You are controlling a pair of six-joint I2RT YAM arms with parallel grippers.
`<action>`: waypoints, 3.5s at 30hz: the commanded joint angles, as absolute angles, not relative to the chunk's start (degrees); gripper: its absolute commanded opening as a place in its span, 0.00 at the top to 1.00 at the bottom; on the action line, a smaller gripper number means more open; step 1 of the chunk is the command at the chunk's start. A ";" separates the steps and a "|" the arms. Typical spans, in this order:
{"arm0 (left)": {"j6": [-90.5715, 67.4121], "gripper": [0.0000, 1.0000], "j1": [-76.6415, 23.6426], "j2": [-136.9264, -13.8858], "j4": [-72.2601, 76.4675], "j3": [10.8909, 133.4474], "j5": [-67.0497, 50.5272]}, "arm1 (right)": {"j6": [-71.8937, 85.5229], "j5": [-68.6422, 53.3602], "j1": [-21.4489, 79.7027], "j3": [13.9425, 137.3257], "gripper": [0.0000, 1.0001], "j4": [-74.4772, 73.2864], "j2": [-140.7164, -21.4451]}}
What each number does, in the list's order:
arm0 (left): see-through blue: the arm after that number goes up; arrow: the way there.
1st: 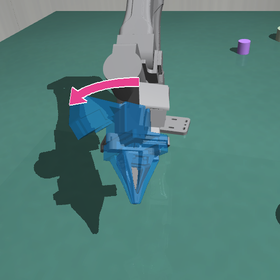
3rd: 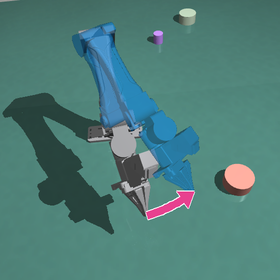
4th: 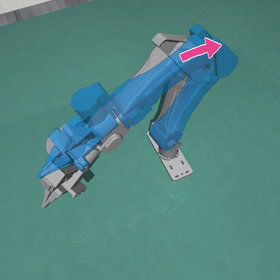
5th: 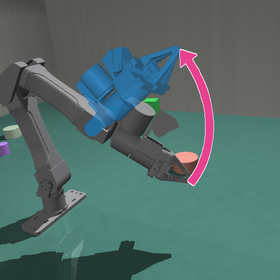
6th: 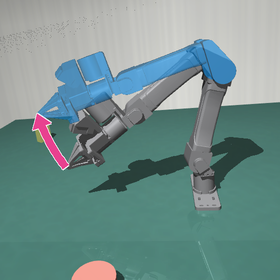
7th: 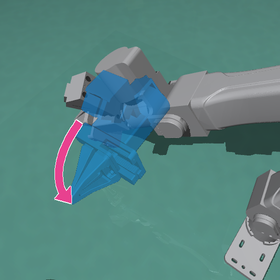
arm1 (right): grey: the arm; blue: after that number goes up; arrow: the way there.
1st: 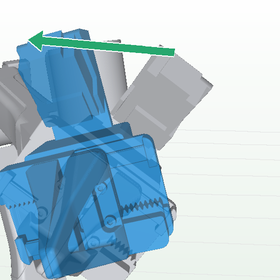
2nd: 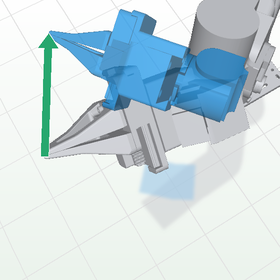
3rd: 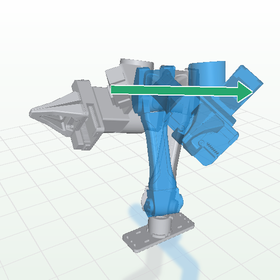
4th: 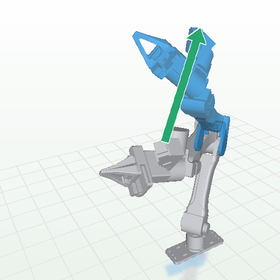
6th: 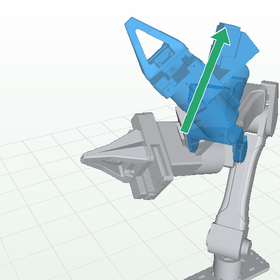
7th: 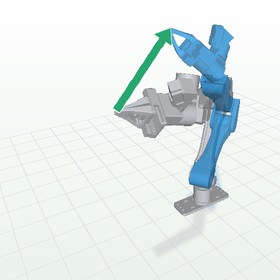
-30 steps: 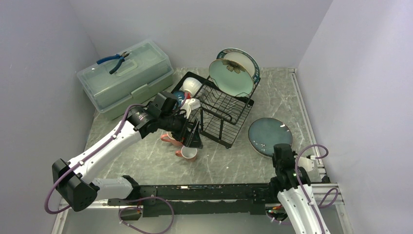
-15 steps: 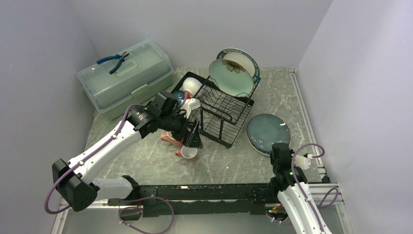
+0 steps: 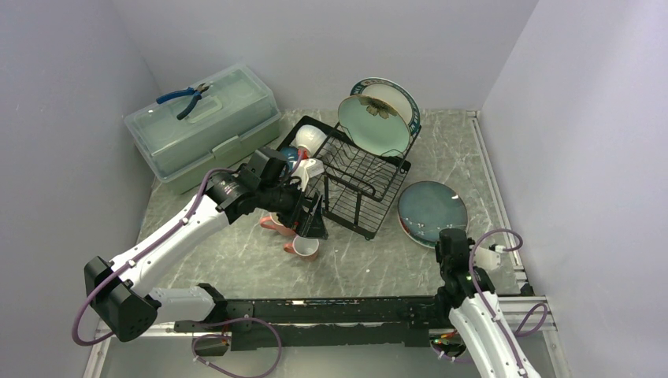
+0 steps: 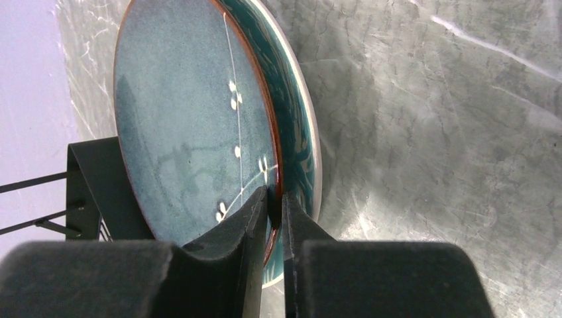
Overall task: Load the mixed dishes into the dish rack
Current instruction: Pick up the plate at the center of the board.
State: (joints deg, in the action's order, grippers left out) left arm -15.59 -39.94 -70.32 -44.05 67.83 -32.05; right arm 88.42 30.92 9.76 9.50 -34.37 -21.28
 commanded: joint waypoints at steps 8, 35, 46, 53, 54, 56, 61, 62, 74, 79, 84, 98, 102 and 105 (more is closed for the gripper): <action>-14.44 0.00 -40.17 -69.87 -43.61 68.07 -31.84 | 87.71 31.36 9.84 5.79 0.80 -27.42 -22.64; -14.35 0.01 -40.17 -71.23 -43.81 68.35 -31.55 | 89.61 31.26 9.73 -1.40 0.68 -12.15 -29.89; -14.42 0.01 -40.17 -71.35 -43.87 68.45 -31.38 | 89.52 32.17 9.75 -3.58 0.60 -5.83 -32.46; -14.40 0.01 -40.14 -71.71 -44.12 68.63 -31.24 | 89.72 31.54 9.69 -4.49 0.76 -2.23 -35.93; -14.42 0.01 -40.12 -71.72 -44.12 68.64 -31.21 | 89.58 31.49 9.71 -4.54 0.79 -1.79 -36.09; -14.44 0.01 -40.16 -71.81 -44.21 68.68 -31.20 | 89.28 31.47 9.73 -4.68 0.84 -1.15 -36.09; -14.48 0.00 -40.16 -71.76 -44.38 68.80 -31.03 | 87.73 31.61 9.64 -4.52 1.00 -1.94 -32.92; -14.47 0.00 -40.17 -71.72 -44.43 68.82 -30.94 | 87.60 31.70 9.67 -4.27 1.00 -3.01 -31.80; -14.63 0.01 -40.10 -71.11 -44.18 69.18 -31.12 | 82.73 32.62 9.65 3.84 1.00 -24.92 -9.79; -14.43 0.01 -40.12 -70.95 -44.04 69.54 -31.38 | 80.96 33.15 9.62 7.21 1.00 -31.51 -3.67; -14.66 0.01 -40.08 -70.43 -43.54 69.53 -31.45 | 79.32 34.57 9.66 11.66 1.00 -37.74 -1.33; -15.34 0.01 -40.03 -69.50 -43.16 70.16 -30.88 | 76.51 36.60 9.66 21.14 1.00 -44.91 0.66; -15.70 0.01 -40.06 -69.43 -42.81 70.49 -30.64 | 76.17 37.12 9.67 23.31 1.00 -46.31 1.73; -15.90 0.00 -40.08 -69.52 -42.70 70.78 -30.48 | 75.42 37.19 9.64 25.00 1.00 -46.59 1.93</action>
State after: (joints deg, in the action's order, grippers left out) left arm -15.77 -39.94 -70.81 -44.58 68.29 -30.61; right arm 75.40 34.20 9.47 18.85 -53.84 -1.21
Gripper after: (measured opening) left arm 0.994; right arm 0.031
